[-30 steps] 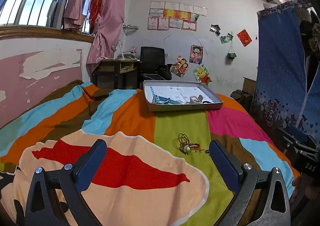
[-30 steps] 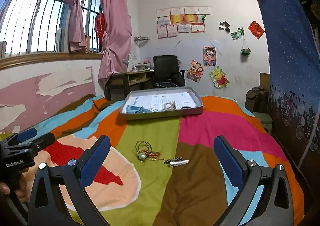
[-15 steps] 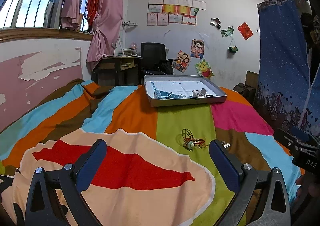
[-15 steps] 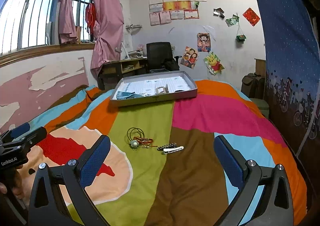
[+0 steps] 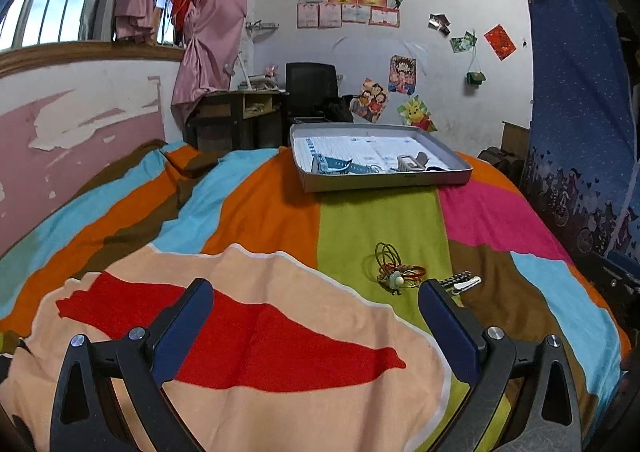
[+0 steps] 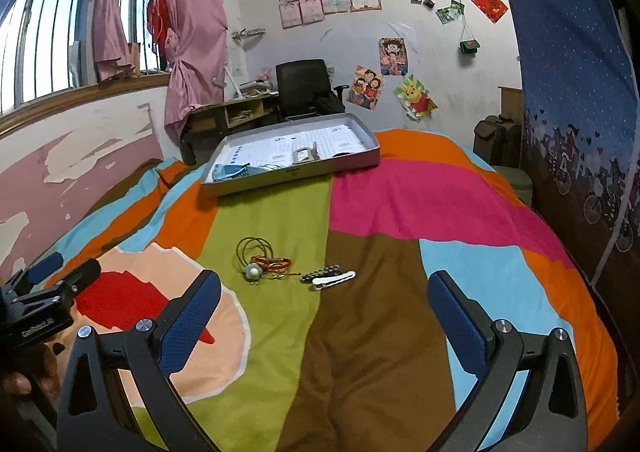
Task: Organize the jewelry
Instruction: 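Withdraw both tools from the tray back over the bedspread, then grasp a wire hoop earring with the left tool while the right tool grasps the white hair clip, then carry the hoop and white clip into the grey tray and open both tools, then withdraw both tools from the tray back over the remaining items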
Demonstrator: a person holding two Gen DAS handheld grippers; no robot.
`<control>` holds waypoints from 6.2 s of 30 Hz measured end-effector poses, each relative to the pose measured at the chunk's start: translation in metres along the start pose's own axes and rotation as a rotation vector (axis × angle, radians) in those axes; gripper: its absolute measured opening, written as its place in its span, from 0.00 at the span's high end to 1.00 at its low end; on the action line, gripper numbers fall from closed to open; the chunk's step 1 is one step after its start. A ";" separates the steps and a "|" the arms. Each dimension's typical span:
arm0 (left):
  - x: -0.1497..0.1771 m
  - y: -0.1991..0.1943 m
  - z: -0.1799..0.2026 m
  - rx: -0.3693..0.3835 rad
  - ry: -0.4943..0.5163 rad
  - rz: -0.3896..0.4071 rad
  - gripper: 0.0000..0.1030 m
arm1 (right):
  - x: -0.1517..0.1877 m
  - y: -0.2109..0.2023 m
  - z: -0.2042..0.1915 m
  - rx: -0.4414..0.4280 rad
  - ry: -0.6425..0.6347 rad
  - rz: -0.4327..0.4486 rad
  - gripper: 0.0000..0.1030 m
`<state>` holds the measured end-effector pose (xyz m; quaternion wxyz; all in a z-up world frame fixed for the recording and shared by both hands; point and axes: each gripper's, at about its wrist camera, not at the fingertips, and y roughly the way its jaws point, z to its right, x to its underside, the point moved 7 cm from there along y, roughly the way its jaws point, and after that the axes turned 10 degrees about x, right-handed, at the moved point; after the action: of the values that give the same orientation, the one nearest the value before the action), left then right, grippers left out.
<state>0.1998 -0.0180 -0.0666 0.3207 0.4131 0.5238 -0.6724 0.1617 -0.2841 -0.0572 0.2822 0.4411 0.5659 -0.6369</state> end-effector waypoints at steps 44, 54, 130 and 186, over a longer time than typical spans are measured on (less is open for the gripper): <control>0.013 0.208 0.029 0.427 -0.164 -0.248 0.65 | 0.043 0.206 -0.039 -0.064 -0.156 -0.329 0.34; 0.021 0.215 0.033 0.448 -0.162 -0.277 0.70 | 0.052 0.219 -0.057 -0.092 -0.234 -0.362 0.47; -0.142 0.302 0.032 0.246 -0.154 -0.164 0.82 | -0.146 0.322 -0.045 -0.060 -0.131 -0.072 0.38; -0.021 -0.062 0.023 0.056 0.019 0.175 0.00 | -0.042 -0.060 -0.005 -0.048 -0.009 0.232 0.01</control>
<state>0.1503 -0.0246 -0.0181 0.3615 0.4725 0.4699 -0.6521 0.1303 -0.2726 0.0086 0.3672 0.4937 0.5249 -0.5881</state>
